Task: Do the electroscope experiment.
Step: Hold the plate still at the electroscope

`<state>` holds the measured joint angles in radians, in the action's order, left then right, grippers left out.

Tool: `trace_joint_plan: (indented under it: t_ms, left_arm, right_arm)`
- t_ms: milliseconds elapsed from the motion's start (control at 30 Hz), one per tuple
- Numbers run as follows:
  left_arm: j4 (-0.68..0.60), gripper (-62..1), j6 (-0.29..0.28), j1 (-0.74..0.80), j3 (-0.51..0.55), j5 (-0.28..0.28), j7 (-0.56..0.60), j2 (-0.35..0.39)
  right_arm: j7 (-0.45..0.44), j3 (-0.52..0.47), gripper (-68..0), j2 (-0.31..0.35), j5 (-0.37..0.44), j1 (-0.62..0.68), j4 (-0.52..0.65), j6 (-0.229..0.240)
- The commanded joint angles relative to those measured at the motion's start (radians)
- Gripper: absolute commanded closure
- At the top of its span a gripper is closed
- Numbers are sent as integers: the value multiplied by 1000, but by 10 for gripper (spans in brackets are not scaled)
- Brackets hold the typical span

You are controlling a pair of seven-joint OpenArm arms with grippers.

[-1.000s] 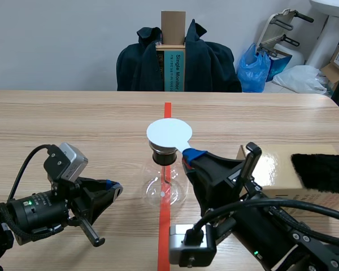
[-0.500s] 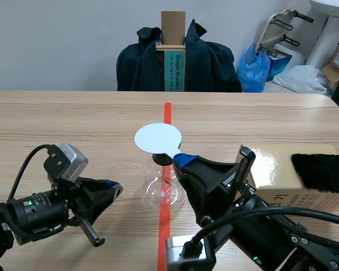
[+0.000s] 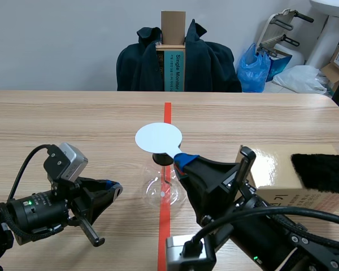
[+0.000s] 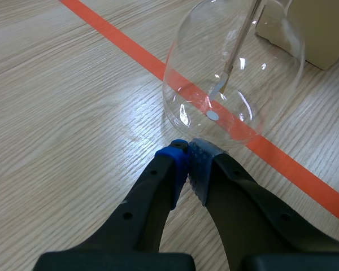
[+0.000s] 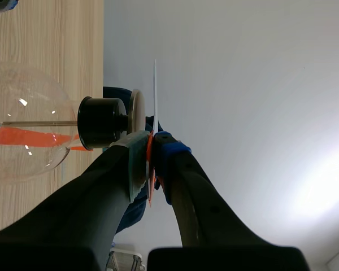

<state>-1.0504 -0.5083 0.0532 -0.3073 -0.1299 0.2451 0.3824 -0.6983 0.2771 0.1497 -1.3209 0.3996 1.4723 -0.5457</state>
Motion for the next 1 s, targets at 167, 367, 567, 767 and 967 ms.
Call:
trace_joint_plan:
  t_ms: [167,367,567,767,967]
  left_arm:
    - [-22,-18,-2,-1,3,-7,21,-6]
    - [-22,-18,-2,-1,3,-7,21,-6]
    - [-22,-18,-2,-1,3,-7,21,-6]
    - [-22,-18,-2,-1,3,-7,21,-6]
    - [-22,-18,-2,-1,3,-7,21,-8]
  right_arm:
    - [0,-3,-7,8,3,-3,10,-13]
    - [0,-3,-7,8,3,-3,10,-13]
    - [0,-3,-7,8,3,-3,10,-13]
    - [0,-3,-7,8,3,-3,10,-13]
    - [21,-3,-7,8,3,-3,10,-13]
